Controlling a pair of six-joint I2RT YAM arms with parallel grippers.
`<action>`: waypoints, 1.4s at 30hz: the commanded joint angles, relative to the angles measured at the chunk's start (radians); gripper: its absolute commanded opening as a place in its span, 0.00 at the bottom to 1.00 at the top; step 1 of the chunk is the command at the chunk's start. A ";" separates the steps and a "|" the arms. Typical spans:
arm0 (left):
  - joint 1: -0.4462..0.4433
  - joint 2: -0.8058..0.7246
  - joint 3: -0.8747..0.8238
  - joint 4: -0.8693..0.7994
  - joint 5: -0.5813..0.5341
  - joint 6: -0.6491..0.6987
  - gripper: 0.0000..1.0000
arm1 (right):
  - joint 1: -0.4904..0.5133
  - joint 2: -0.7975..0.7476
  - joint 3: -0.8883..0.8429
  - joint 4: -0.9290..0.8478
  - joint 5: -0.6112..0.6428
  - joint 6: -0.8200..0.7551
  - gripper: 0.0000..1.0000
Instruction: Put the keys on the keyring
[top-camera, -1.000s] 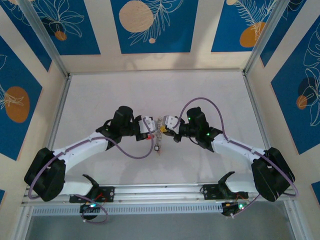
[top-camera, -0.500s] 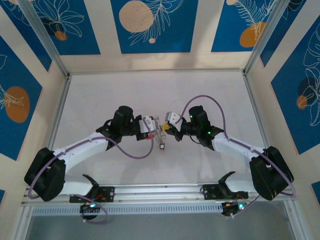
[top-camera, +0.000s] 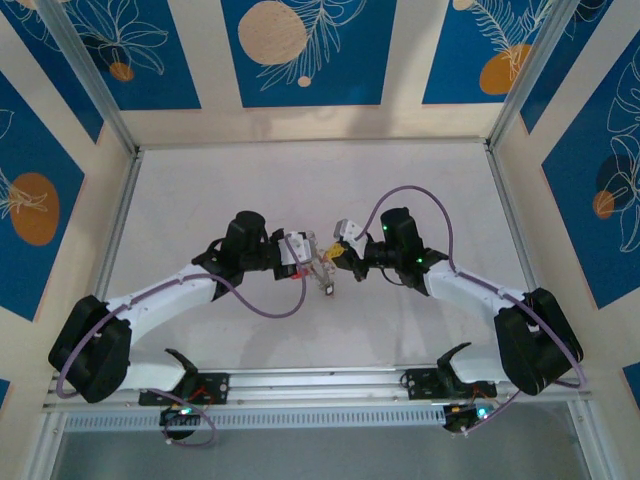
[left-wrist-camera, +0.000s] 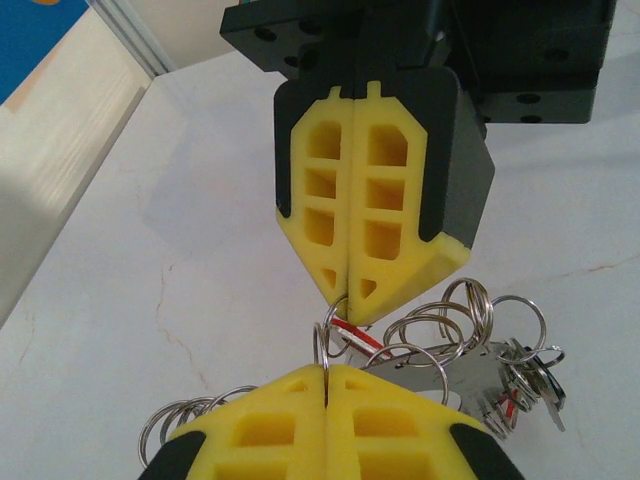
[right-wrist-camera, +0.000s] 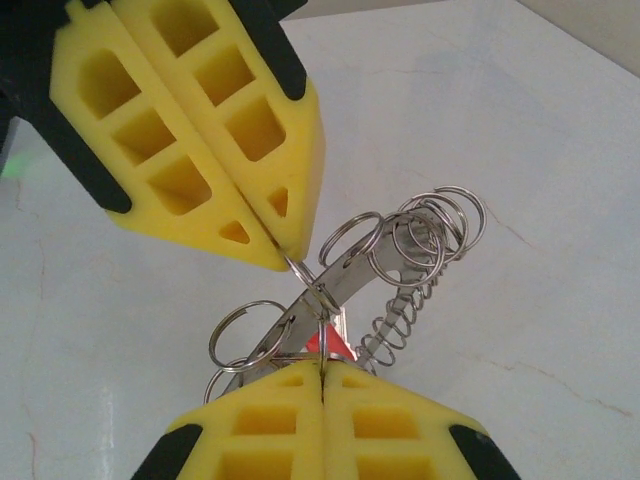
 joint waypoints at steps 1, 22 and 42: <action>-0.011 -0.021 0.000 0.074 0.064 -0.011 0.00 | -0.003 0.003 0.011 0.001 -0.064 0.003 0.00; -0.018 0.009 0.000 0.114 0.131 -0.050 0.00 | 0.000 -0.166 -0.087 0.036 0.037 -0.196 0.29; -0.035 0.028 0.022 0.097 0.212 -0.061 0.00 | 0.029 -0.121 -0.089 0.037 0.004 -0.294 0.28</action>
